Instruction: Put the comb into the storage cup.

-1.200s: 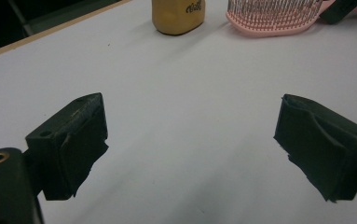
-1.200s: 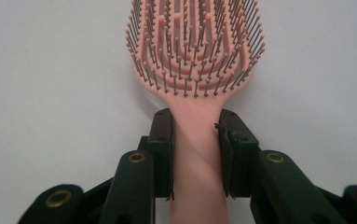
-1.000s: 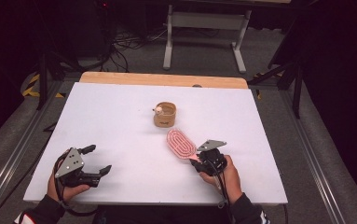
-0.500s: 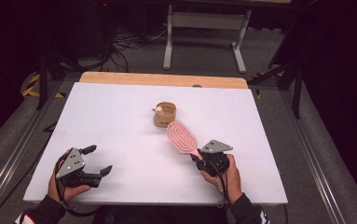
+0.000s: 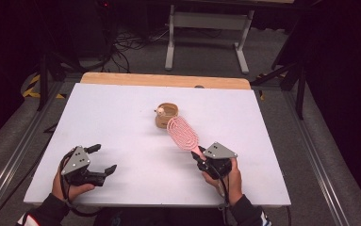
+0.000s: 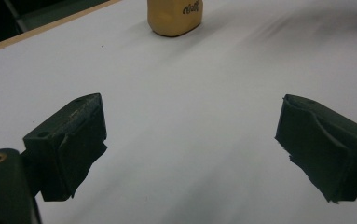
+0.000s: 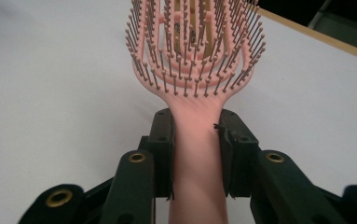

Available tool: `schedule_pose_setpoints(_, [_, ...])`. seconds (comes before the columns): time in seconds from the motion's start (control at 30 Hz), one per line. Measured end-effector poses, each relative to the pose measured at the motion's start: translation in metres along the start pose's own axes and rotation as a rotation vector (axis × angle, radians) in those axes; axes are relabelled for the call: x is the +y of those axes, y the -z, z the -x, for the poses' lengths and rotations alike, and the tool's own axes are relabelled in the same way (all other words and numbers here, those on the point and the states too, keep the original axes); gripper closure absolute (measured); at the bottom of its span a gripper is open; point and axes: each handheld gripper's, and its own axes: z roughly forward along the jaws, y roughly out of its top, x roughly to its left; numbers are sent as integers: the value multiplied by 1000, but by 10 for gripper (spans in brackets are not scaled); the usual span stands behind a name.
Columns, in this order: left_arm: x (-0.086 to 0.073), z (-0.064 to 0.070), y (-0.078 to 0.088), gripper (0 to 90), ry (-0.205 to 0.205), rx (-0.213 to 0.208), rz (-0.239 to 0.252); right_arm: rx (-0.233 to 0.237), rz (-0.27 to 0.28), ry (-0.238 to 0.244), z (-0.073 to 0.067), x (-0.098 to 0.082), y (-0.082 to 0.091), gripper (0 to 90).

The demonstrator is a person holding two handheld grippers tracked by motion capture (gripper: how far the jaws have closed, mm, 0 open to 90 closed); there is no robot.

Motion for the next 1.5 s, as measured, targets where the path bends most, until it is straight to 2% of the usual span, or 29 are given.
schedule_pose_setpoints(0.23, [12,0,-9,80,12,-21,9,-10,42,17,-3,2,-1,697])
schedule_pose_setpoints(0.37, [19,1,-12,94,26,-50,29,-10,63,17,-7,4,-1,696])
schedule_pose_setpoints(0.5, [28,5,-20,94,19,-106,67,-10,83,25,-11,6,-1,696])
schedule_pose_setpoints(0.7, [44,15,-41,97,33,-166,72,-13,116,39,-17,9,-1,696])
schedule_pose_setpoints(0.8, [50,21,-50,111,37,-182,67,-3,127,35,-21,11,-2,696])
schedule_pose_setpoints(0.93, [58,31,-59,115,36,-224,77,6,137,52,-29,12,-3,696])
schedule_pose_setpoints(1.03, [63,36,-65,115,55,-260,92,17,151,67,-35,14,-4,697])
schedule_pose_setpoints(1.1, [65,38,-68,115,55,-270,95,24,160,79,-39,15,-4,696])
schedule_pose_setpoints(1.17, [67,39,-72,115,76,-292,106,30,166,80,-42,16,-5,697])
schedule_pose_setpoints(1.5, [73,42,-82,127,116,-327,116,60,175,123,-58,17,-11,696])
